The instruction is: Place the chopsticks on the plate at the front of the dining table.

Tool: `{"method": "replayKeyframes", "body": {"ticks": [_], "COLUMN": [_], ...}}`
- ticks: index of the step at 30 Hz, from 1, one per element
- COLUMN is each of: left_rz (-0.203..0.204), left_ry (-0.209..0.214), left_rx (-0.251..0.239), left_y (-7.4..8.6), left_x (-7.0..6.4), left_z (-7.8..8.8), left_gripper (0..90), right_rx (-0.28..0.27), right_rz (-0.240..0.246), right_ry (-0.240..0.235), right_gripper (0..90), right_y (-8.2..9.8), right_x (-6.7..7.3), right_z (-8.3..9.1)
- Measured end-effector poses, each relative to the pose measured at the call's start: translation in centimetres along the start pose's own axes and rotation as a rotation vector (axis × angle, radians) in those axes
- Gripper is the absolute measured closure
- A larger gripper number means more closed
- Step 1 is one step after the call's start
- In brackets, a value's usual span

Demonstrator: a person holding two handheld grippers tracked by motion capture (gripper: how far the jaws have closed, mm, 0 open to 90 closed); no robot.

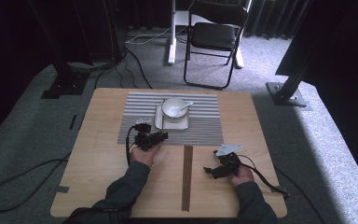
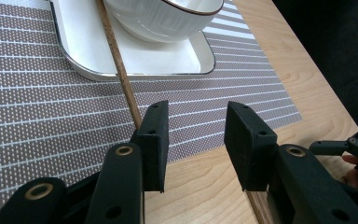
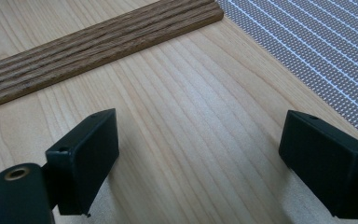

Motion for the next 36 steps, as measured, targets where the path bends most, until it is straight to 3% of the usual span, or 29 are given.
{"method": "replayKeyframes", "body": {"ticks": [6,12,21,36], "left_rz": [-0.016,-0.063,-0.075,-0.130], "left_ry": [0.000,-0.003,0.010,0.024], "left_rx": [0.011,0.020,0.042,0.065], "left_y": [0.5,1.2,2.1,3.7], "left_x": [-0.2,-0.7,-1.0,-2.3], "left_z": [0.0,0.1,0.0,-0.2], "left_gripper": [60.7,60.2,59.8,58.6], "right_rx": [0.000,0.000,0.001,0.000], "right_rz": [0.001,0.000,0.001,0.000], "right_ry": [0.000,0.000,0.000,0.000], "right_gripper": [11.3,11.3,11.3,11.3], "right_y": [0.0,0.0,0.0,0.0], "right_x": [0.0,0.0,0.0,0.0], "right_z": [0.0,0.0,0.0,0.0]}}
Point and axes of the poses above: each handheld gripper's, and its own axes: z roughly backward along the jaws, y roughly out of its underside, x roughly to its left, the point moved 8 cm from there along -z, roughly forward along the jaws, and after that the axes turned 9 degrees about -x, right-handed, at the moved point
